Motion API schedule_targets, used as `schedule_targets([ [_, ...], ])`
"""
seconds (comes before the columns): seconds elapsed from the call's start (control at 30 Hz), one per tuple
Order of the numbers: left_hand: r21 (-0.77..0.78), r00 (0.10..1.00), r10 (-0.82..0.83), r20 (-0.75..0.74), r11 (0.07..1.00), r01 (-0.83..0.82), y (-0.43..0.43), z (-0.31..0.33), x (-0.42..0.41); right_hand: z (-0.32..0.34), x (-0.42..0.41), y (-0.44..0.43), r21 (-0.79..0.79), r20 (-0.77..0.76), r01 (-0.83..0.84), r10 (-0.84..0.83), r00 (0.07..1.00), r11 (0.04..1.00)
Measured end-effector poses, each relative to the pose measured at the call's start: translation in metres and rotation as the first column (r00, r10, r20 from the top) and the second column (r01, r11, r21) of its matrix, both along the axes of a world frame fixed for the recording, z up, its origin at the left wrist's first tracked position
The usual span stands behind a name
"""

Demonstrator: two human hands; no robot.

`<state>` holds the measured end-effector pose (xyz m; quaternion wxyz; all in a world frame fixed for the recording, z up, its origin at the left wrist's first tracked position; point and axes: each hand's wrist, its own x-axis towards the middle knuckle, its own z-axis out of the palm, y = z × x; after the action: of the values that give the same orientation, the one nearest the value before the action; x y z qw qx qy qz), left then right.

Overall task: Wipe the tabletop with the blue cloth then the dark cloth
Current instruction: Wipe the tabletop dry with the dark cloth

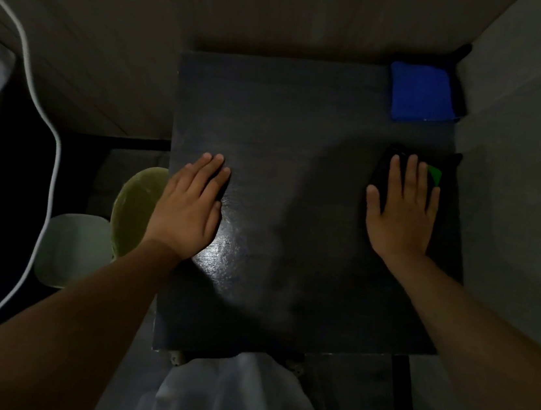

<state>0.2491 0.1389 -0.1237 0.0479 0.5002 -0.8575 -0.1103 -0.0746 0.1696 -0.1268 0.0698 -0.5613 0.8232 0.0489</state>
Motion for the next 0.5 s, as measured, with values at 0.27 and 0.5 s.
schedule_targets([
  [0.27, 0.023, 1.0, 0.002, 0.019, 1.0, -0.003, -0.001, 0.002, 0.0, -0.004, 0.017, -0.044, -0.008, -0.003, -0.018, 0.018, 1.0, 1.0],
  [0.5, 0.051, 0.995, -0.005, 0.099, 0.999, 0.0, 0.002, 0.004, 0.0, 0.003, -0.005, -0.05, 0.098, 0.026, -0.304, 0.303, 0.953, 0.948],
])
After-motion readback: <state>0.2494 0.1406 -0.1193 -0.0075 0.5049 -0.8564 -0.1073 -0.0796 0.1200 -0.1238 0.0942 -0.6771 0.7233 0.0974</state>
